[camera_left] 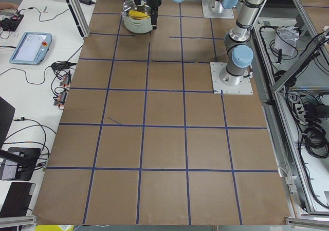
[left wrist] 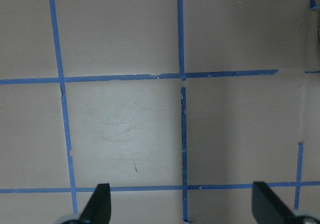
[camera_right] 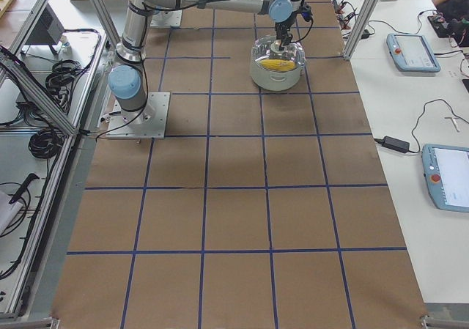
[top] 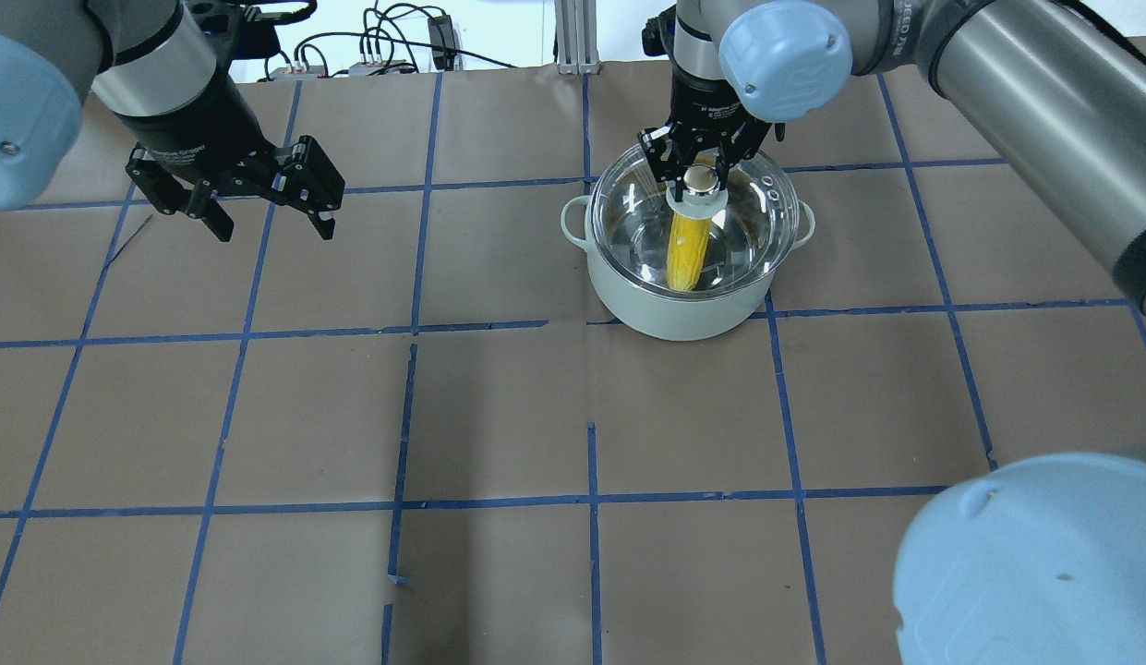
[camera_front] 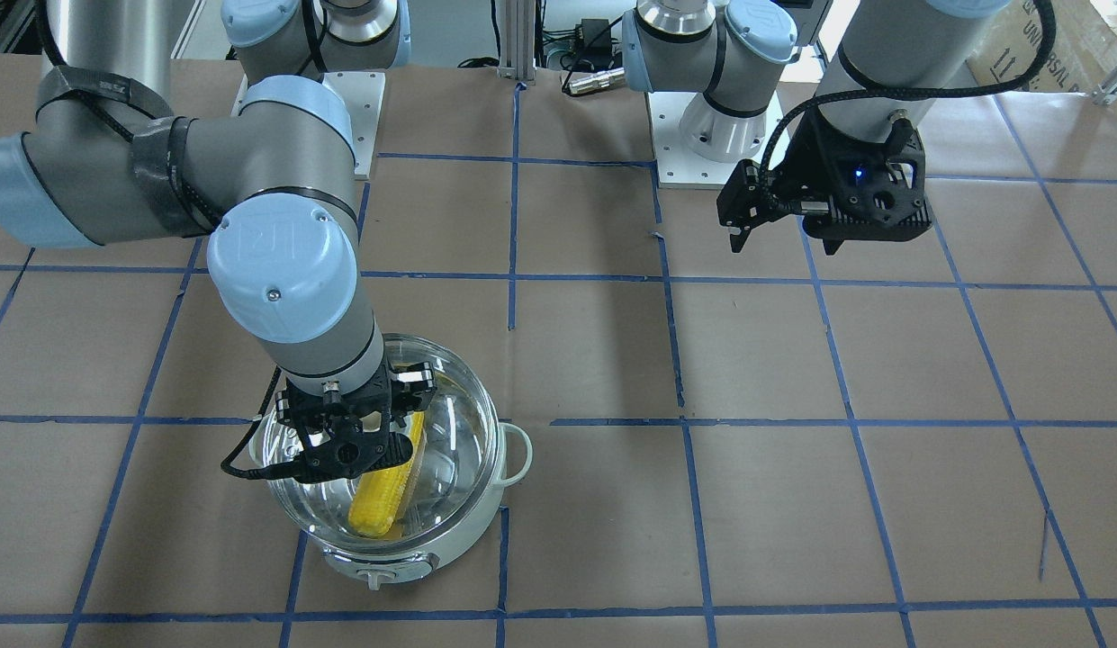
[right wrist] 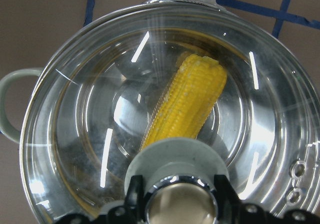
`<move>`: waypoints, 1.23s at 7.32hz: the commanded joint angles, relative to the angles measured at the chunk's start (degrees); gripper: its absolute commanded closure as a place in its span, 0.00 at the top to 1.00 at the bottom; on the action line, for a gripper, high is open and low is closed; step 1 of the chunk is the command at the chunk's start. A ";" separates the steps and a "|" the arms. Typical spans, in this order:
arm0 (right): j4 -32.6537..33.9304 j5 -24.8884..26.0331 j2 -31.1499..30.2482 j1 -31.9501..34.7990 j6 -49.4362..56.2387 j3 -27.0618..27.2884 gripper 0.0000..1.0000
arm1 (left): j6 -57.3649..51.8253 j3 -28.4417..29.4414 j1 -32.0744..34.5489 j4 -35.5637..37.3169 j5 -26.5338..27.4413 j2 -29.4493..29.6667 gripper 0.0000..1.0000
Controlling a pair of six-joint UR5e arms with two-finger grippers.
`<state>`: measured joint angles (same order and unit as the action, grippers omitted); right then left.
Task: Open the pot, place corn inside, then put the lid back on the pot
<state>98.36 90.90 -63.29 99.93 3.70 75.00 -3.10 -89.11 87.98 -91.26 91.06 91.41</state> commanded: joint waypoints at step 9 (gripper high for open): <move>1.75 -0.02 -0.07 0.18 -1.92 0.58 1.00 | -0.07 -0.10 0.00 0.21 -0.18 0.26 1.00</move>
<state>99.97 90.86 -63.10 100.11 3.02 75.44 -3.16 -89.18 87.98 -91.05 90.88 91.70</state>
